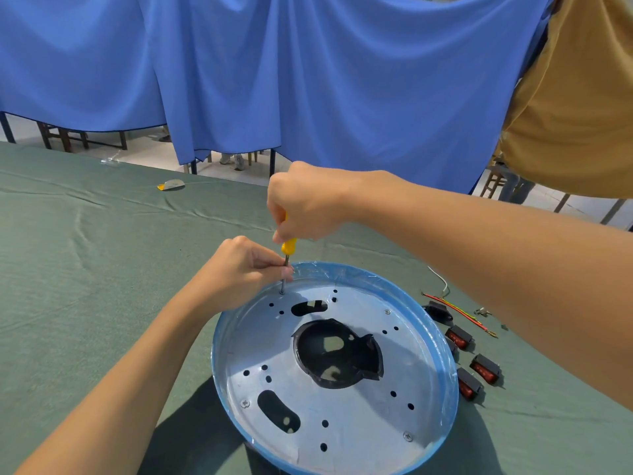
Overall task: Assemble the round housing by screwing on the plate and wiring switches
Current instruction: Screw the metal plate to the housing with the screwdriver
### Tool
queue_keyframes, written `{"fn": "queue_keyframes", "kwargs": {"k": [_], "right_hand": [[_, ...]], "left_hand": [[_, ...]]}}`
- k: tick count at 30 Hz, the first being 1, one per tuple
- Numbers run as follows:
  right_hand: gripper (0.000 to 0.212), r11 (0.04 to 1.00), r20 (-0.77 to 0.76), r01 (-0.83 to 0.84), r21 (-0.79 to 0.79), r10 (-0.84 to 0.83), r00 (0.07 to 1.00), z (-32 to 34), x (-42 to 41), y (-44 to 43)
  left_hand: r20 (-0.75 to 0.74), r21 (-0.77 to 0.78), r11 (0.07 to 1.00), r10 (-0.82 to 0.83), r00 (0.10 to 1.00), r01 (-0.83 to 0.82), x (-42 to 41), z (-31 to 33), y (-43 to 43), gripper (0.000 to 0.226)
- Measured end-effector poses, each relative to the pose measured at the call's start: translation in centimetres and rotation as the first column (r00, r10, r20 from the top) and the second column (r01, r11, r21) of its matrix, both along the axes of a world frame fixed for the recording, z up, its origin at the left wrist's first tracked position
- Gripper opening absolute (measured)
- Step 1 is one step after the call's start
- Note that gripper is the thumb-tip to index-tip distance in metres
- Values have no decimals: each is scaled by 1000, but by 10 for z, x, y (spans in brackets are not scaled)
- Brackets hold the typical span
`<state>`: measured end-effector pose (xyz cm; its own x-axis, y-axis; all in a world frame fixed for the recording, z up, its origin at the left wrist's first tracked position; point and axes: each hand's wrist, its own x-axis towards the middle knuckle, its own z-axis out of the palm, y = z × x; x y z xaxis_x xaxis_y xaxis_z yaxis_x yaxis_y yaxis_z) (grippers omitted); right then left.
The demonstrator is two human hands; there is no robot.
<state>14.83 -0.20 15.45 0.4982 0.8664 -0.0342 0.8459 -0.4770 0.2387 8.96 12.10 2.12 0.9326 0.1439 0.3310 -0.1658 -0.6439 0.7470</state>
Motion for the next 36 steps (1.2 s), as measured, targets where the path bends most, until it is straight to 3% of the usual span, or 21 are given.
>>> {"fn": "queue_keyframes", "kwargs": {"k": [5, 11, 13, 17, 19, 22, 29, 34, 36], "right_hand": [[45, 999, -39, 34, -9, -35, 999, -6, -2, 5], [7, 998, 2, -56, -27, 56, 998, 1, -10, 9], [17, 999, 47, -34, -19, 34, 998, -2, -8, 10], [34, 999, -7, 40, -4, -40, 999, -7, -1, 9], [29, 999, -21, 42, 9, -42, 999, -5, -1, 8], [5, 1000, -52, 10, -9, -10, 999, -1, -4, 5], [32, 999, -52, 43, -20, -44, 998, -8, -2, 4], [10, 1000, -56, 8, -15, -9, 998, 1, -7, 4], [21, 1000, -16, 24, 4, -24, 1000, -1, -4, 4]], "left_hand": [[18, -11, 1000, 4, 1000, -4, 1, -1, -3, 5], [-76, 2, 997, -78, 994, 79, 1, -1, 2, 13], [-52, 12, 998, -69, 996, 70, 2, -2, 0, 11], [79, -37, 998, 44, 996, -41, 2, -3, -2, 6], [75, -19, 999, 37, 997, -36, 2, -1, -2, 6], [3, 8, 1000, -17, 1000, 17, 1, 0, 0, 8], [3, -22, 999, -27, 1000, 27, 2, -3, -4, 5], [-74, 9, 995, -103, 992, 104, 3, -4, 0, 16], [-40, 4, 995, -100, 994, 101, 3, -5, -1, 15]]}}
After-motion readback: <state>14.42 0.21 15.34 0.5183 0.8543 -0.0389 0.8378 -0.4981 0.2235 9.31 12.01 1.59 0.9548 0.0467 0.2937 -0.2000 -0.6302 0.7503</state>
